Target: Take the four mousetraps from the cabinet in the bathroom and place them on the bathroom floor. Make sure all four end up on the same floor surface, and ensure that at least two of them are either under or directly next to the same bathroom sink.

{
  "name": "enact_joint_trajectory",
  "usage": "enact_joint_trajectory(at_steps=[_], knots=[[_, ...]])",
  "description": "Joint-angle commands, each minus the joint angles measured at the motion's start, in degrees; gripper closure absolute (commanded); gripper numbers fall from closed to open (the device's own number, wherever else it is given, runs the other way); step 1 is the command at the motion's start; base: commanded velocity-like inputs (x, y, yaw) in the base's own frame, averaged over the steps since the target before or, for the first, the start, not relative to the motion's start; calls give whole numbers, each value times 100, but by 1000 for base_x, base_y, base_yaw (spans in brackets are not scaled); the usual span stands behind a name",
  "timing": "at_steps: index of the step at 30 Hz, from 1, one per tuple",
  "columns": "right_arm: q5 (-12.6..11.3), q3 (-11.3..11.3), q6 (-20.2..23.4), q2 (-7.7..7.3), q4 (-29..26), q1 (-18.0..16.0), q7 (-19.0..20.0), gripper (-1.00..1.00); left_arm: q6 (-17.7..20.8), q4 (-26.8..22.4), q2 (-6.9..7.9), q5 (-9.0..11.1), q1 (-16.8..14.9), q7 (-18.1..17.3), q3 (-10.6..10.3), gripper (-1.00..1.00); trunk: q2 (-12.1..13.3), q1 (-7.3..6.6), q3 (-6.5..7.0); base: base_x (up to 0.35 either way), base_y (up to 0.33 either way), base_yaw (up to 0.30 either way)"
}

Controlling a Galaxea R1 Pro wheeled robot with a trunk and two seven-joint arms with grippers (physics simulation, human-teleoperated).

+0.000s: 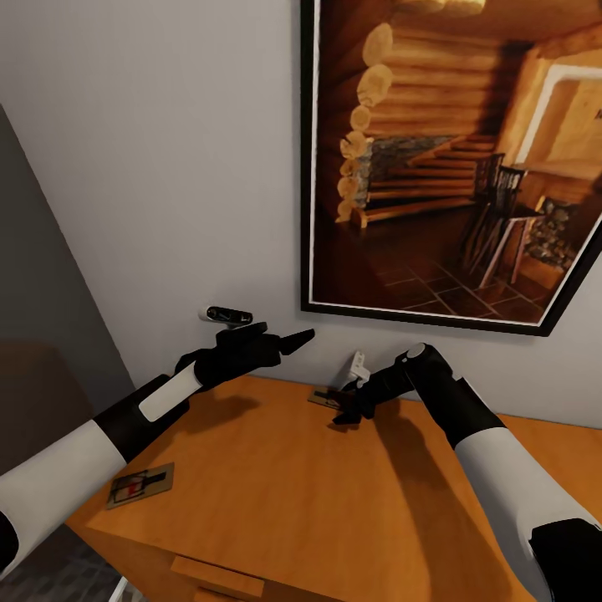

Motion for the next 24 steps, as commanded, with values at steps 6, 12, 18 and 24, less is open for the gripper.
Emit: enact_joint_trajectory(at_steps=[6, 12, 18, 24], knots=[[14, 12, 54, -5, -15, -5, 19, -100, 60, -3, 5, 58, -10, -7, -26, -100, -4, 0, -7, 0, 0, 0], [14, 12, 54, -5, -8, -5, -18, -100, 60, -3, 4, 58, -10, -6, -26, -100, -4, 0, -7, 0, 0, 0], [14, 8, 47, -12, 32, -5, -137, -100, 60, -3, 3, 56, -12, -5, -26, -100, -4, 0, -7, 0, 0, 0], [14, 8, 46, -12, 47, -5, -185, -100, 60, -23, 3, 50, -13, -1, -26, -100, -4, 0, -7, 0, 0, 0]])
